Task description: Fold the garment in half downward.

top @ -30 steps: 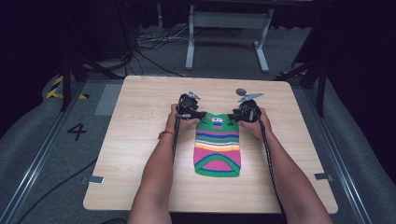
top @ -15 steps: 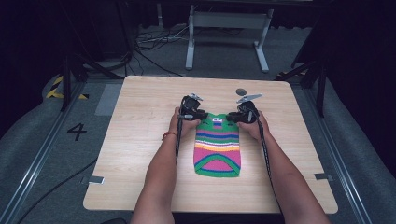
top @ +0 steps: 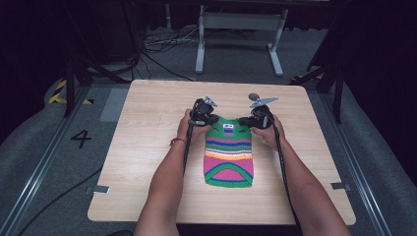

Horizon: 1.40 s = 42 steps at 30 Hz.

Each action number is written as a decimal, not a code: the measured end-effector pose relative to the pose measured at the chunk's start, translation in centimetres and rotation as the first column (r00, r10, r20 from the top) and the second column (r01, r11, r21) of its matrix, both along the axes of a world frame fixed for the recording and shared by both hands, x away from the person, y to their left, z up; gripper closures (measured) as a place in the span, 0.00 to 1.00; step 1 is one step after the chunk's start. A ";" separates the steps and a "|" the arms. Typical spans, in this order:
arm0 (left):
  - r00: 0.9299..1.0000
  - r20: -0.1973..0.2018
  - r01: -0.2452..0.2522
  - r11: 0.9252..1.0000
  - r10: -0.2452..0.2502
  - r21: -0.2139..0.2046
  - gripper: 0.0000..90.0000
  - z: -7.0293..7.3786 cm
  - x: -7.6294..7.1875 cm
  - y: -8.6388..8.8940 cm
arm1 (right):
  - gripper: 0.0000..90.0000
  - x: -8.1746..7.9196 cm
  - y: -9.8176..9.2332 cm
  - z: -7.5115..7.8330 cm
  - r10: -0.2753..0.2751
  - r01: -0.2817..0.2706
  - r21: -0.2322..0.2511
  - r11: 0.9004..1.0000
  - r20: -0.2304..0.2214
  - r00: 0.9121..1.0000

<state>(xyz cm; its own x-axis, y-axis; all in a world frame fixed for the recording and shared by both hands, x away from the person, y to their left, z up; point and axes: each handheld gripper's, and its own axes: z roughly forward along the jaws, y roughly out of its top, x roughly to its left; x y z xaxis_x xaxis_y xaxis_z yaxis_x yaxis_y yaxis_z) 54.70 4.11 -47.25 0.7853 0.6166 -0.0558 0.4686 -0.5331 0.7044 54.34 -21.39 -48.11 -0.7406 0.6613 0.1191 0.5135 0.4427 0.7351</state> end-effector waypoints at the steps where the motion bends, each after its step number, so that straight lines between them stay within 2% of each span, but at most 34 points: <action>1: 1.000 0.008 0.006 1.000 -0.006 -0.005 0.94 0.3 -0.2 0.1 | 0.94 -0.1 0.0 0.3 0.009 -0.009 -0.003 1.000 0.008 1.000; 3: 0.999 0.033 0.018 1.000 -0.017 -0.015 0.94 1.0 -0.6 0.3 | 0.94 -0.5 -0.1 0.9 0.027 -0.027 0.003 1.000 0.027 0.999; 9: 0.996 0.065 0.058 0.998 -0.057 -0.009 0.94 2.2 -1.9 0.6 | 0.94 -2.0 -0.1 2.6 0.080 -0.081 0.009 0.997 0.073 0.994; 16: 0.991 0.095 0.103 0.994 -0.099 -0.033 0.94 3.3 -3.3 0.8 | 0.94 -3.5 -0.4 3.4 0.120 -0.123 0.027 0.992 0.093 0.988; 20: 0.984 0.122 0.135 0.990 -0.130 -0.037 0.94 3.8 -4.5 1.1 | 0.94 -4.3 -0.8 3.7 0.139 -0.142 0.023 0.990 0.109 0.984; 24: 0.978 0.132 0.167 0.985 -0.160 -0.043 0.94 4.1 -5.7 1.4 | 0.94 -5.3 -1.2 4.0 0.154 -0.159 0.035 0.987 0.112 0.982; 27: 0.977 0.127 0.182 0.981 -0.173 -0.063 0.94 4.2 -6.5 1.6 | 0.94 -6.0 -1.4 4.2 0.171 -0.176 0.028 0.984 0.118 0.978; 31: 0.971 0.136 0.202 0.979 -0.194 -0.042 0.94 4.2 -7.3 1.7 | 0.94 -7.0 -1.4 4.5 0.194 -0.198 0.017 0.980 0.121 0.973; 37: 0.963 0.148 0.235 0.970 -0.225 -0.055 0.94 4.1 -8.8 1.7 | 0.94 -8.2 -1.2 4.8 0.223 -0.227 0.019 0.974 0.129 0.966; 39: 0.959 0.153 0.250 0.967 -0.239 -0.056 0.94 4.0 -9.5 1.9 | 0.94 -9.0 -1.2 4.9 0.243 -0.248 0.024 0.968 0.129 0.961; 40: 0.958 0.152 0.256 0.965 -0.244 -0.060 0.94 3.9 -9.9 2.0 | 0.94 -9.8 -1.2 5.0 0.261 -0.266 0.022 0.964 0.134 0.956; 42: 0.955 0.152 0.265 0.963 -0.255 -0.053 0.94 3.6 -10.5 2.3 | 0.94 -10.1 -1.2 5.0 0.268 -0.273 0.020 0.962 0.133 0.954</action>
